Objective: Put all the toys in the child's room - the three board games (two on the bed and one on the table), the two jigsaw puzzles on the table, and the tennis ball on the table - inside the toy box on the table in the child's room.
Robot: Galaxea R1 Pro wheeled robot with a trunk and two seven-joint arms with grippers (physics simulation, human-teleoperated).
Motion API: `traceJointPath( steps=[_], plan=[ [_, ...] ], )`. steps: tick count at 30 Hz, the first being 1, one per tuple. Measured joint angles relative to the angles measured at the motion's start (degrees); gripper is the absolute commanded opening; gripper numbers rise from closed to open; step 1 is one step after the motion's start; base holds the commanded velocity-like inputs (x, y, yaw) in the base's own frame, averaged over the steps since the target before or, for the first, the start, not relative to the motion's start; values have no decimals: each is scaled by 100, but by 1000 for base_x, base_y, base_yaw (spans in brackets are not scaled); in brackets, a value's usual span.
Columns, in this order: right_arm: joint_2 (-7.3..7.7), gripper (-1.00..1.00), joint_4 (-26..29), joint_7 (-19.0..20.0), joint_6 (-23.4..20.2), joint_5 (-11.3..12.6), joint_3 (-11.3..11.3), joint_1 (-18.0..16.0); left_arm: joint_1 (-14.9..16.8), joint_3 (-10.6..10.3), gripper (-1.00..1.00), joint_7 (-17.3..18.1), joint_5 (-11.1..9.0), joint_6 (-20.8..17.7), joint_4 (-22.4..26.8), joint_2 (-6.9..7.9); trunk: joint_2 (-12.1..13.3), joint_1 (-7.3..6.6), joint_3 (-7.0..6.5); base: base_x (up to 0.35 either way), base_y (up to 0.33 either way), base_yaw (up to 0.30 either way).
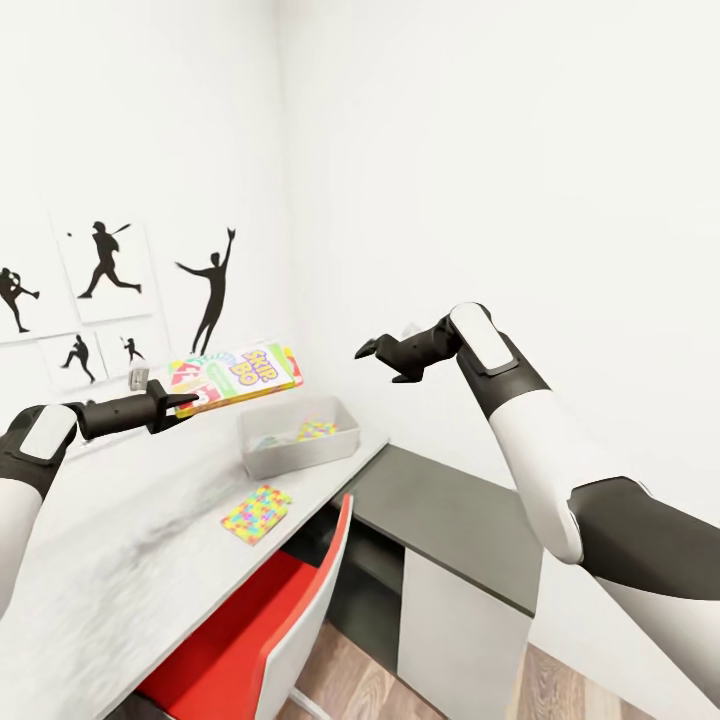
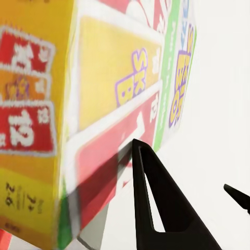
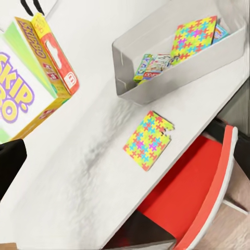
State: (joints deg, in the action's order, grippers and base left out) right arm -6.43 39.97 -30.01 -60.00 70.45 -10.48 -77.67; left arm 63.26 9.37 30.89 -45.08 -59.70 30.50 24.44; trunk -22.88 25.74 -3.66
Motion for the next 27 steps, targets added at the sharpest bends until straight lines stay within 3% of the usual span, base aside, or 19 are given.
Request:
traceJointPath(
  steps=[6,15,27],
  plan=[
    [1,100,-1,7,0,0,0,0,0,1,-100,3,11,2,0,0,0,1,-40,184,85,-166],
    [-5,100,-2,8,0,-2,-4,-4,0,12,-100,7,-25,-3,2,2,1,2,-53,26,9,-21],
    [-1,100,0,9,0,-3,1,-5,-2,11,-100,9,-4,-1,2,2,0,1,-54,125,-37,193]
  ],
)
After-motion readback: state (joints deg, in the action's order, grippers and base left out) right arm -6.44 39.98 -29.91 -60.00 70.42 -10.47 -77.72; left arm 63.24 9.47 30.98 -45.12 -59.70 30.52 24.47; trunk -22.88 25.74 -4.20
